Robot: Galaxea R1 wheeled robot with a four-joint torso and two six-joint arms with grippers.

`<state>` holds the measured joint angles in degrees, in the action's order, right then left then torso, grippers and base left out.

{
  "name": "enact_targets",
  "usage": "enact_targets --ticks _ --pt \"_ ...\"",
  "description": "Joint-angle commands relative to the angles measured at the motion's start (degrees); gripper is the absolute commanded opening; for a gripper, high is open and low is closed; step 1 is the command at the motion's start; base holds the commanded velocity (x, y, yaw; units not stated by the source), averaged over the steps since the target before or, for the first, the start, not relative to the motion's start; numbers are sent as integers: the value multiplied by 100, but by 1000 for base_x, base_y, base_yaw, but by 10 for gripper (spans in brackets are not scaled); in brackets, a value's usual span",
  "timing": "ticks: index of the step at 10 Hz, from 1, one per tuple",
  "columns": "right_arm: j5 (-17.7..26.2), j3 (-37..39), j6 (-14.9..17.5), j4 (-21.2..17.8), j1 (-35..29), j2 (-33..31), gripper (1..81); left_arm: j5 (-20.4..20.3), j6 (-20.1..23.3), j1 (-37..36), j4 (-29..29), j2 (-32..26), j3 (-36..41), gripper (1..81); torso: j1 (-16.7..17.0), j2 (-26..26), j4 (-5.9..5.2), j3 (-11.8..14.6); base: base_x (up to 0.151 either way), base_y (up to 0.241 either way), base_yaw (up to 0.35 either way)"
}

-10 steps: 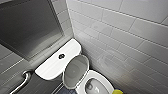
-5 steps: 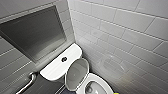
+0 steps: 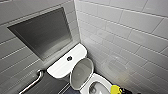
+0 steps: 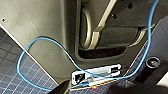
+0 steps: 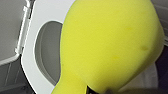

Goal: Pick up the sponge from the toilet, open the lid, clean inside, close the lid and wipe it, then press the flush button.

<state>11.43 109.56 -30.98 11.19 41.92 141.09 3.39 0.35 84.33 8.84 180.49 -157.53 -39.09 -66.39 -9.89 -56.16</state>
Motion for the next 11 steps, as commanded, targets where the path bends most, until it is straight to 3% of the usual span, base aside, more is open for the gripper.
enact_targets --ticks 1,3,4,5,6,7,11 --pt "543 -94 -14 32 -1225 377 10 514 35 158 -49 31 29 811 0 2 -508 0 0 0 0" --pt "676 390 -5 111 -1304 906 10 514 35 150 -49 31 38 811 6 0 -917 2 0 0 0" --pt "825 513 4 164 -1418 1116 10 514 35 158 -49 23 38 811 6 0 -928 2 0 0 0" --pt "991 609 4 252 -1532 1378 10 514 35 150 -49 22 38 811 6 0 -763 2 0 0 0" --pt "1097 774 4 321 -1559 1641 10 514 35 158 -49 31 38 811 6 0 -878 2 0 0 0" --pt "1159 1075 4 401 -1507 1978 10 514 35 158 -49 22 38 811 6 0 -913 2 0 0 0" --pt "1186 1681 13 524 -1182 2751 10 514 27 158 -49 22 46 811 6 2 -909 2 0 0 0"
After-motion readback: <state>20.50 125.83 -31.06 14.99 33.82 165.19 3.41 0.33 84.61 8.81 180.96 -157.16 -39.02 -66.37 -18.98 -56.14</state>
